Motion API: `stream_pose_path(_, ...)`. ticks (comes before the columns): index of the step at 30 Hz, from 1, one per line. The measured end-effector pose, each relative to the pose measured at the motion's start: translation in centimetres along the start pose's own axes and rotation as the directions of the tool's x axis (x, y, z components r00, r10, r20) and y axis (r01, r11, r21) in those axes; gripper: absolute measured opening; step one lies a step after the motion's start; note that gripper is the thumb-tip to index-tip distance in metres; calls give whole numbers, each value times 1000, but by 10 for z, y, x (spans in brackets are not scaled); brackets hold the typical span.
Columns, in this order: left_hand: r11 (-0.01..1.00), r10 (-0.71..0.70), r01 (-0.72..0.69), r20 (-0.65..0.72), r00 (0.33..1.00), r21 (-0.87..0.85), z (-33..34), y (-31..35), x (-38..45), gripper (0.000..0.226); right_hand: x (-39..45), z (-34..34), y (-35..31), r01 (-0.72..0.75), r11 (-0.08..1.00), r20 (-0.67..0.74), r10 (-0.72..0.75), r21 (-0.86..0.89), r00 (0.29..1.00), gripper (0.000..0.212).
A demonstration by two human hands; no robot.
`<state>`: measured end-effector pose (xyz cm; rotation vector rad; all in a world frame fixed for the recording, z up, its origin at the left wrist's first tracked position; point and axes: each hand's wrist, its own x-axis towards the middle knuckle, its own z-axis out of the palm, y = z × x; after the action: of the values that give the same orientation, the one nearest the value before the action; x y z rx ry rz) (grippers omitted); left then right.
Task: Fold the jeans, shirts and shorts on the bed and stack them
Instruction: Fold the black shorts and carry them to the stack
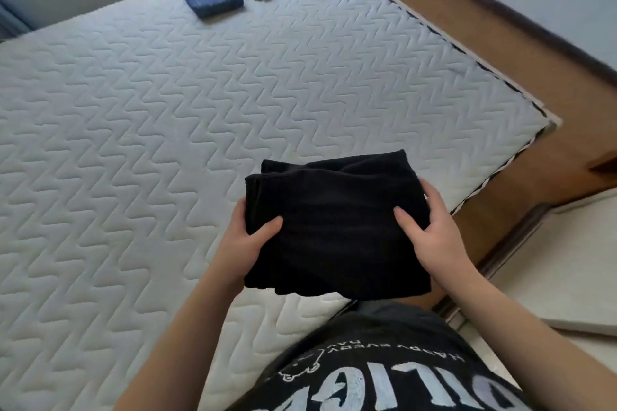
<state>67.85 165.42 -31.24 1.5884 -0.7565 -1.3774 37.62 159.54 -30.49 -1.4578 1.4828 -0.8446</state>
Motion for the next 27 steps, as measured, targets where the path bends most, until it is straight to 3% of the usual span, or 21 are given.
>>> stream_pose_path(8,975,101,-130,161,982,181,25,19,17,61,-48,-18,2,-44,998,-230,51,36,972,52)
stream_pose_path(14,934,151,-236,302,941,269,71,34,27,57,-73,-44,14,-108,993,-350,118,49,929,52)
stream_pose_path(22,918,107,-270,475,874,291,151,52,50,57,-77,-95,38,-163,985,-509,168,55,844,54)
stream_pose_path(27,900,79,-283,515,854,331,216,60,71,60,-54,-137,69,-175,979,-567,206,109,798,52)
